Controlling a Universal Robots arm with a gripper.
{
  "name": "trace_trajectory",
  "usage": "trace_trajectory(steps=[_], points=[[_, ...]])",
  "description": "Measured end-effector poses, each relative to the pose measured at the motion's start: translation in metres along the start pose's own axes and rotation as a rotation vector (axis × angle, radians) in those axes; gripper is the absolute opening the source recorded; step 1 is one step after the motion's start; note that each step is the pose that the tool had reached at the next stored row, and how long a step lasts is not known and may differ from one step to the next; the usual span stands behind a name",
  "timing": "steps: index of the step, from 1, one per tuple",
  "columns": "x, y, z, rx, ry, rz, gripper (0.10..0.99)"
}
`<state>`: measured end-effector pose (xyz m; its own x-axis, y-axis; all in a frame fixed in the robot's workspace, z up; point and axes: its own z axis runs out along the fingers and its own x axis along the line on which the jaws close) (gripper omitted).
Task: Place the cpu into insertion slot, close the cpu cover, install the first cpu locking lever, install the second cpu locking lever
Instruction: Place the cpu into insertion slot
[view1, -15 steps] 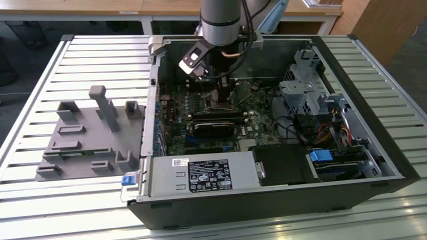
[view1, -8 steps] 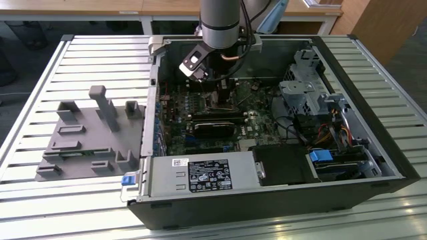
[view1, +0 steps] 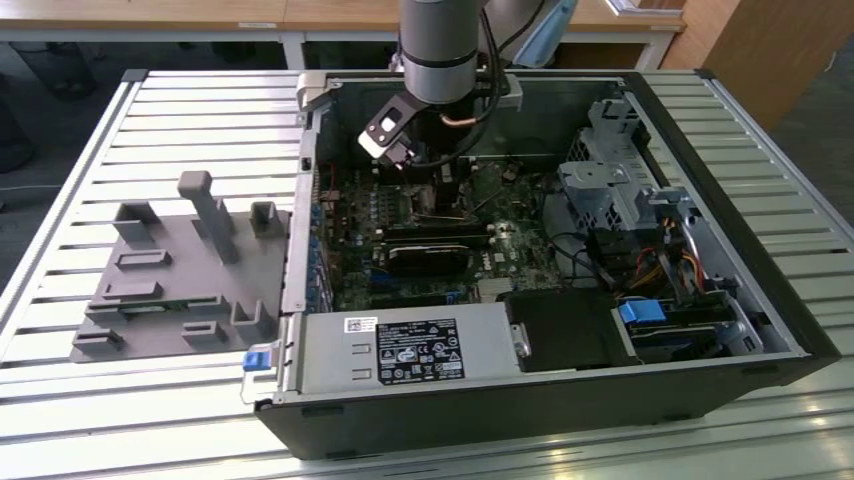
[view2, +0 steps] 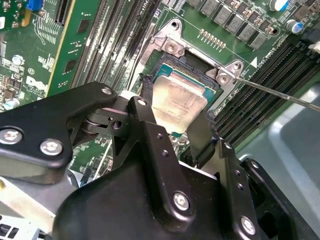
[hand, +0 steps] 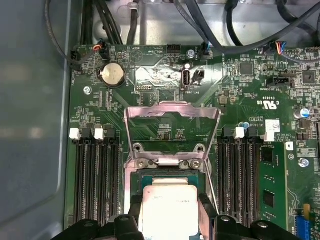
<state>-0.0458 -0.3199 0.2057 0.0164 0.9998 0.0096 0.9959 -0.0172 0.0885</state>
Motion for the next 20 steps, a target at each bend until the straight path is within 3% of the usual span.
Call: trace_trajectory(steps=[20], points=[[0.0025,-0.0016,0.0097,0.002,-0.0033,0.022,0.525]])
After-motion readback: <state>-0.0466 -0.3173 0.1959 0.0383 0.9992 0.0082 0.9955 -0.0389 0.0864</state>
